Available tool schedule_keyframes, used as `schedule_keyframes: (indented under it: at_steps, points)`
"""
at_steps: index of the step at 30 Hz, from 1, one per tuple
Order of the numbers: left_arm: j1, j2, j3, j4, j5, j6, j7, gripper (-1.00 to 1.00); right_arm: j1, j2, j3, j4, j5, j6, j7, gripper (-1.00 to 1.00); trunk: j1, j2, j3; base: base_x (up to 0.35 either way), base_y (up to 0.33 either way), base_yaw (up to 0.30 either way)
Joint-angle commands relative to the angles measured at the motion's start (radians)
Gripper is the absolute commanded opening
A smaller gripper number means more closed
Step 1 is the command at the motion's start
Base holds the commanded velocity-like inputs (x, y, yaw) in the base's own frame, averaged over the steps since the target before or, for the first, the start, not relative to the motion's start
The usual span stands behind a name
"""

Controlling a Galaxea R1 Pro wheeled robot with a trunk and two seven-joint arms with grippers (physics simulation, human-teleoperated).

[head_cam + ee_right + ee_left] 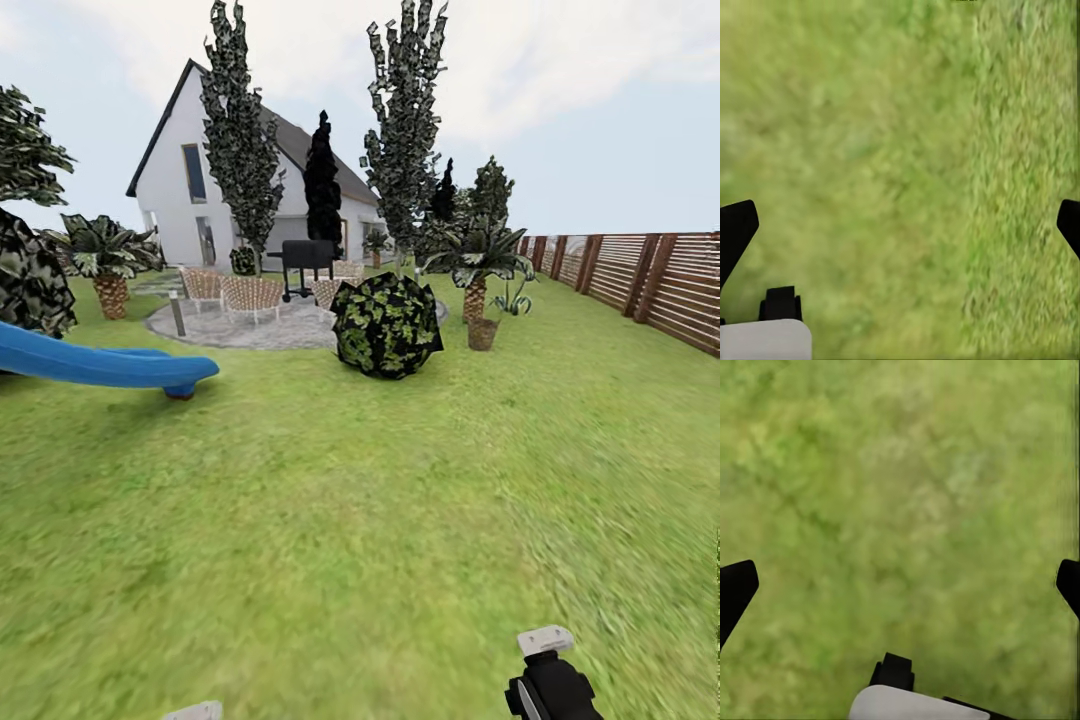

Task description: Take the three Easter eggs out of the wicker basket on the lawn in the garden, then place them on the lawn next to a single tree (choose any tree) so that all three eggs are next to the same tree and none are left in the basket.

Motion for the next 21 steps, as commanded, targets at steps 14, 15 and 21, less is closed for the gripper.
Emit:
schedule_keyframes:
  at_steps: [14,15,21]
  points:
    - [0.000,-0.003,0.001,0.000,0.010,0.004,0.006,1.00,-0.001,-0.001,0.003,-0.002,0.007,0.007,0.001,1.00,0.001,-0.001,-0.001,0.327,0.000,-0.211]
    - [0.000,-0.003,0.001,0.000,0.010,0.004,0.006,1.00,-0.001,-0.001,0.003,-0.002,0.007,0.008,0.001,1.00,0.001,-0.001,-0.001,0.327,0.000,-0.193]
    - [0.000,-0.003,0.001,0.000,0.010,0.004,0.006,1.00,0.000,-0.001,0.005,-0.002,0.007,0.008,0.000,1.00,0.001,-0.001,-0.001,0.328,0.000,-0.176]
